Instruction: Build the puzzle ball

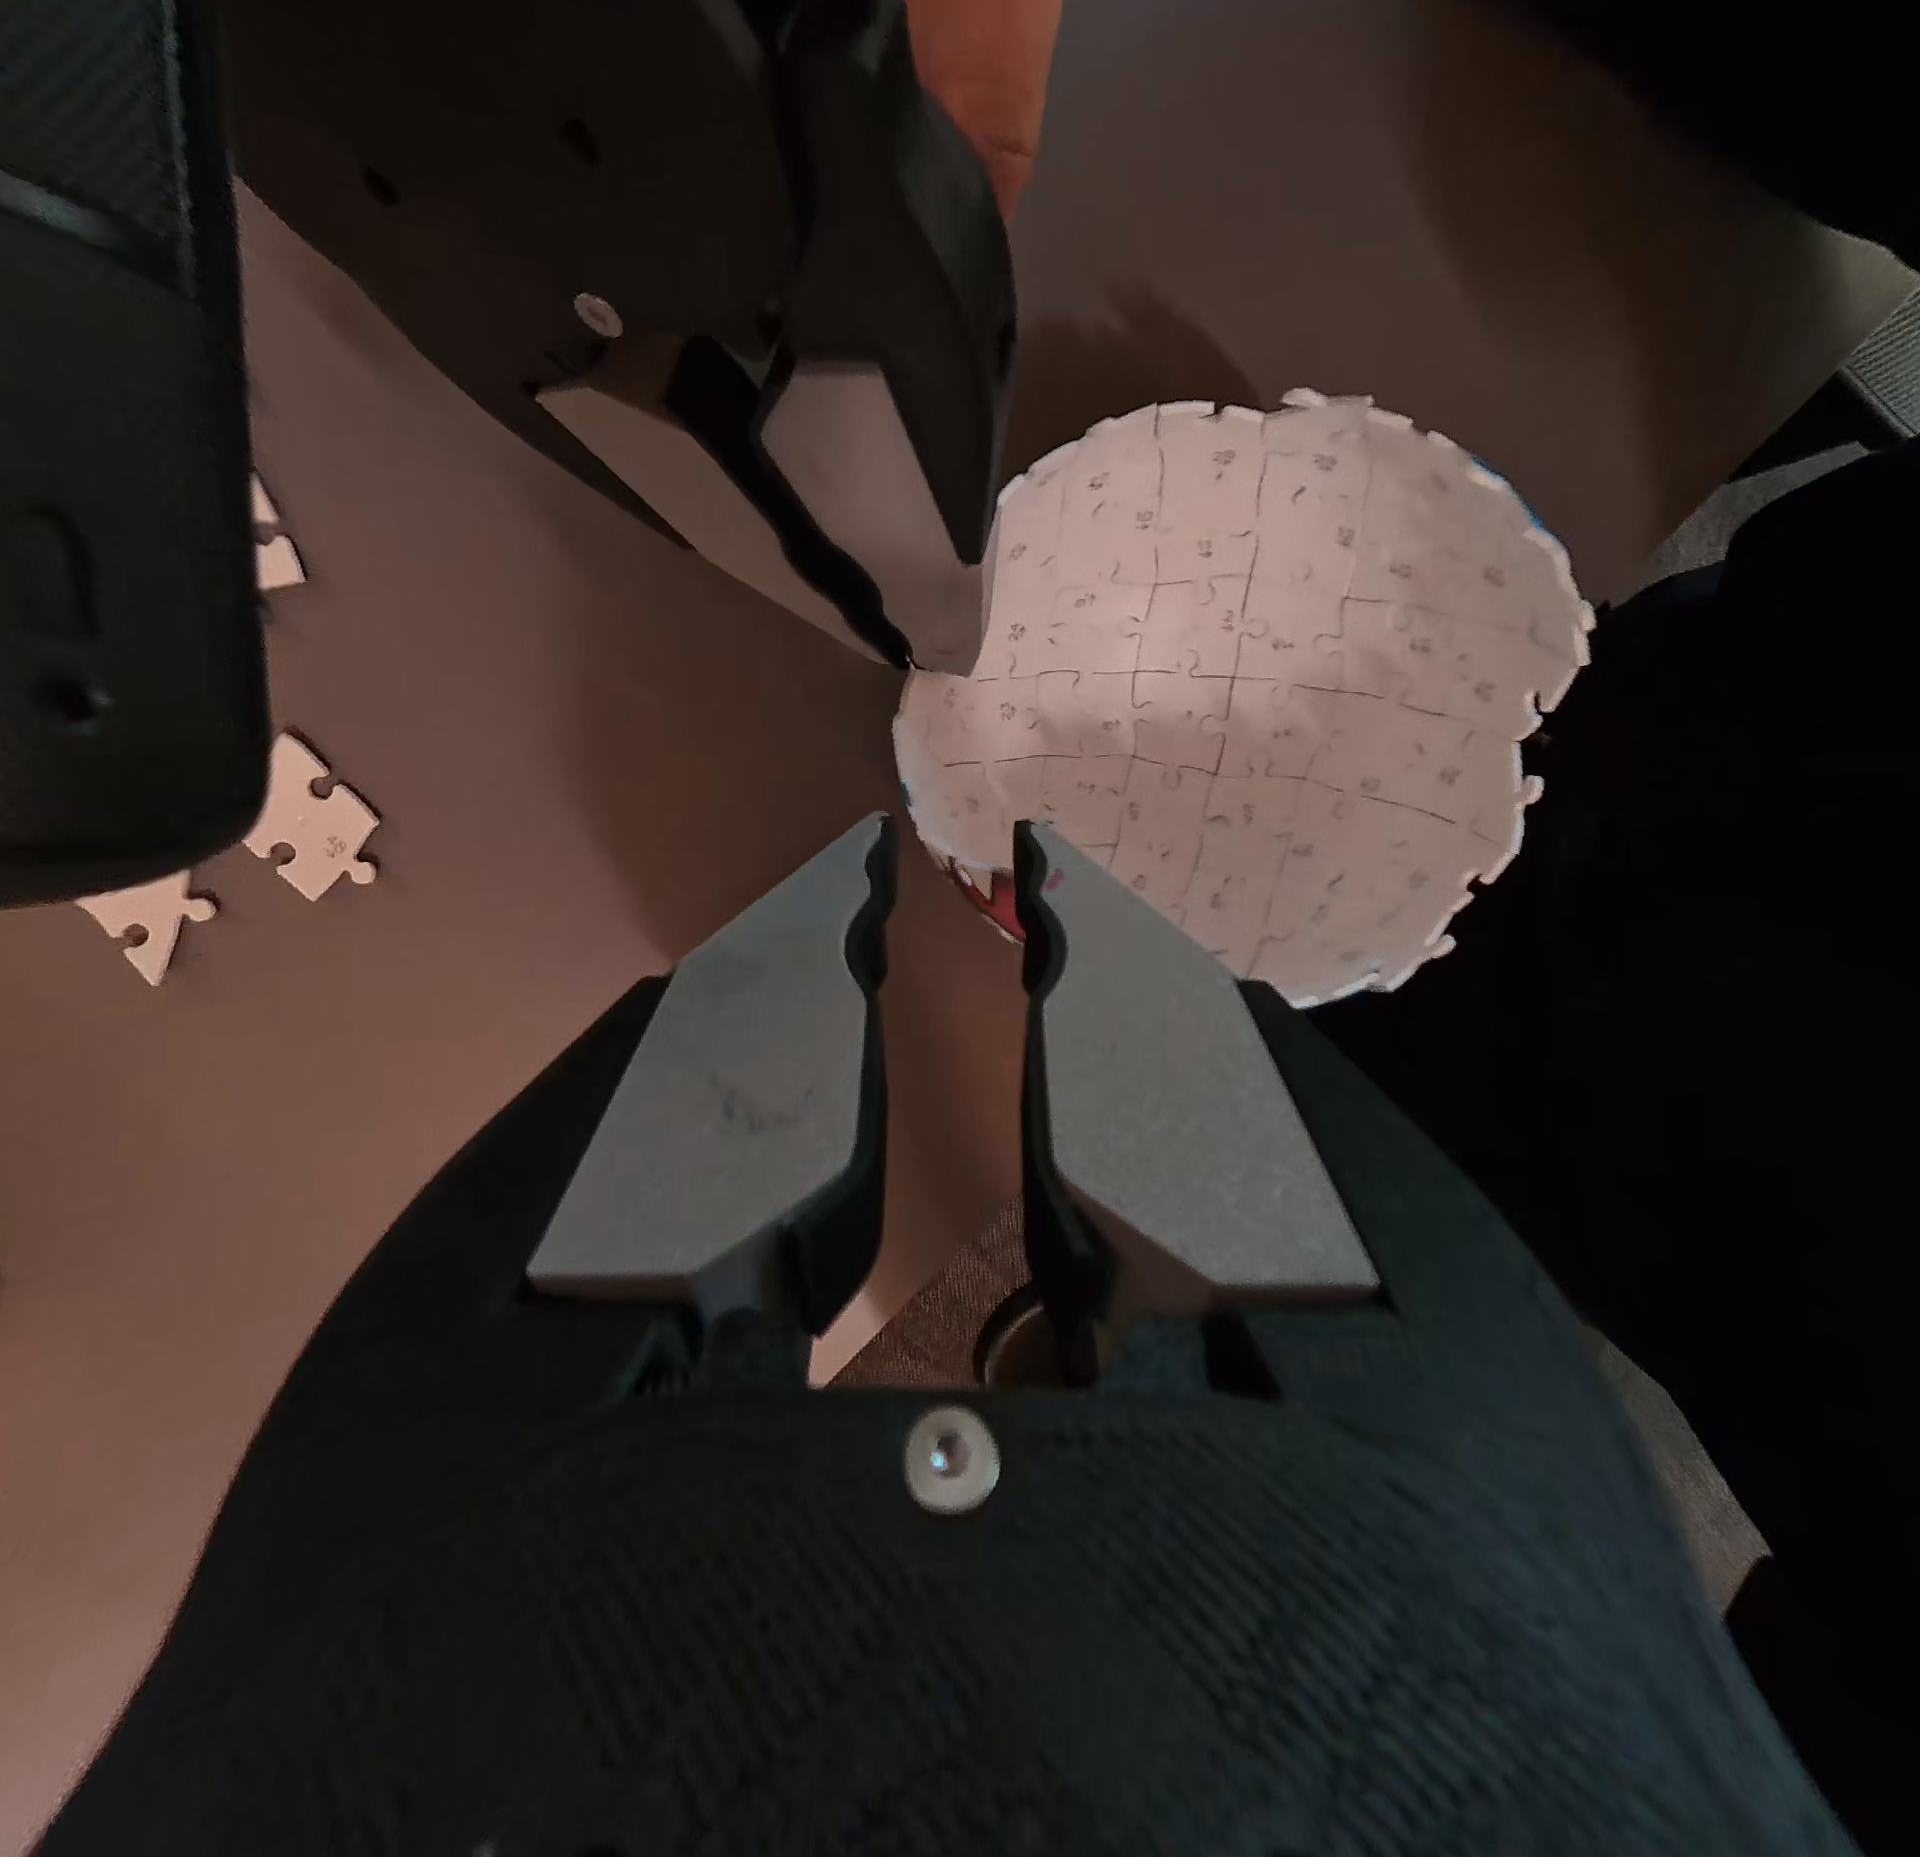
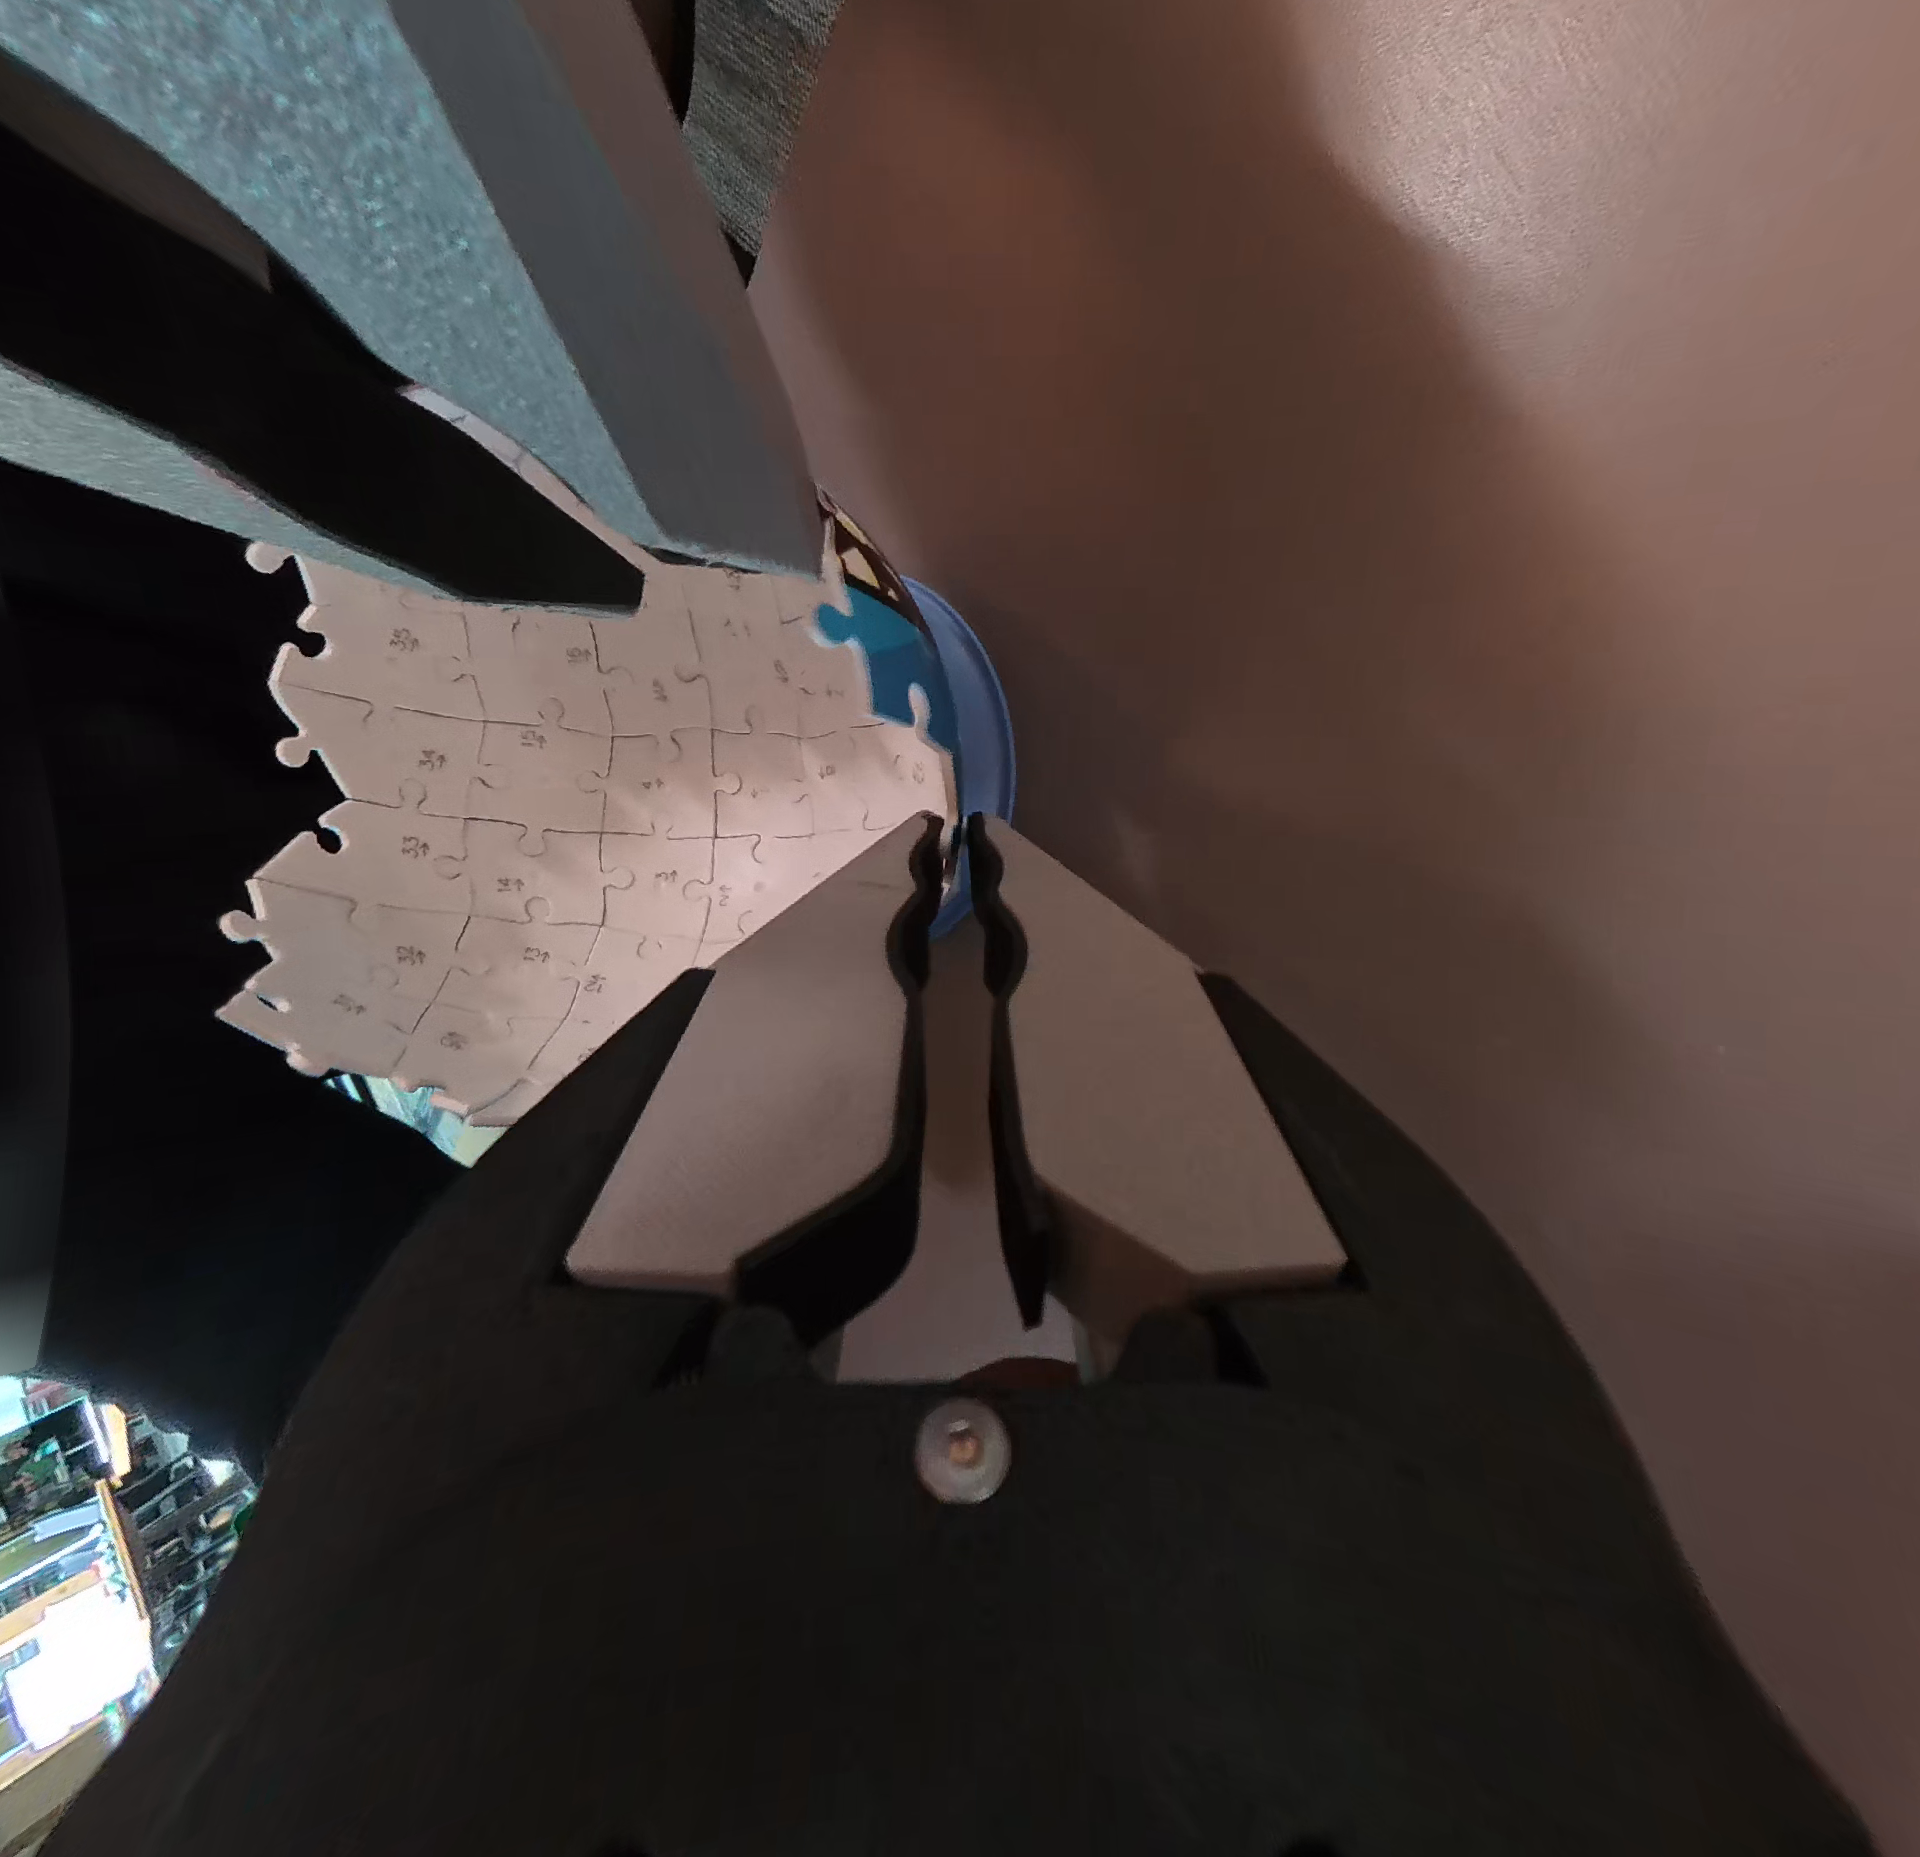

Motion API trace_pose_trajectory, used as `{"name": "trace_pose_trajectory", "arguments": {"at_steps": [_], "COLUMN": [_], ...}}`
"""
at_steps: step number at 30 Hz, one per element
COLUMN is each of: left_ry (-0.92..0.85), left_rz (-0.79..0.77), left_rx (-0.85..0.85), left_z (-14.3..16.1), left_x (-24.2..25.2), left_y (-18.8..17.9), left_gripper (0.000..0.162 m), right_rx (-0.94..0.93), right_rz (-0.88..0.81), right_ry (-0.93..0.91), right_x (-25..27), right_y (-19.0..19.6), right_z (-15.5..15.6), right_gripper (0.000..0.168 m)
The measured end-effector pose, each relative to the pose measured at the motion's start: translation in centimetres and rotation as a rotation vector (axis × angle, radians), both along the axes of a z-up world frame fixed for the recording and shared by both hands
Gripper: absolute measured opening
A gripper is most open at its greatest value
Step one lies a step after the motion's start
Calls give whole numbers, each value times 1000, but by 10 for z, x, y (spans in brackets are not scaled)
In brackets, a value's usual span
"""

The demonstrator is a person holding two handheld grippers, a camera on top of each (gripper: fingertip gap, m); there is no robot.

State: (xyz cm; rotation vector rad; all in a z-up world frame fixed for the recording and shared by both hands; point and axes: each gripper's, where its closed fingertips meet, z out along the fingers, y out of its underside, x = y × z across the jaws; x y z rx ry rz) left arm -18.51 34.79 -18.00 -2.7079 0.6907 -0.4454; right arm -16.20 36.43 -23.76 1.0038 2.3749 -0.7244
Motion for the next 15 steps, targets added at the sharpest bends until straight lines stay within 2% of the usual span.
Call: {"name": "trace_pose_trajectory", "arguments": {"at_steps": [6,7,9,15], "left_ry": [-1,0,0,-46], "left_rz": [9,9,10,45], "left_rx": [4,5,10,82], "left_z": [4,4,6,23], "left_x": [-1,-1,-1,-7], "left_y": [1,2,1,2], "left_gripper": [19,19,19,21], "right_rx": [58,83,116,44], "right_rz": [24,18,-7,-78], "right_ry": [27,43,50,131], "right_x": [0,-2,-5,-16], "right_y": [3,5,8,4], "right_z": [-1,-3,-4,20], "right_gripper": [1,4,40,42]}}
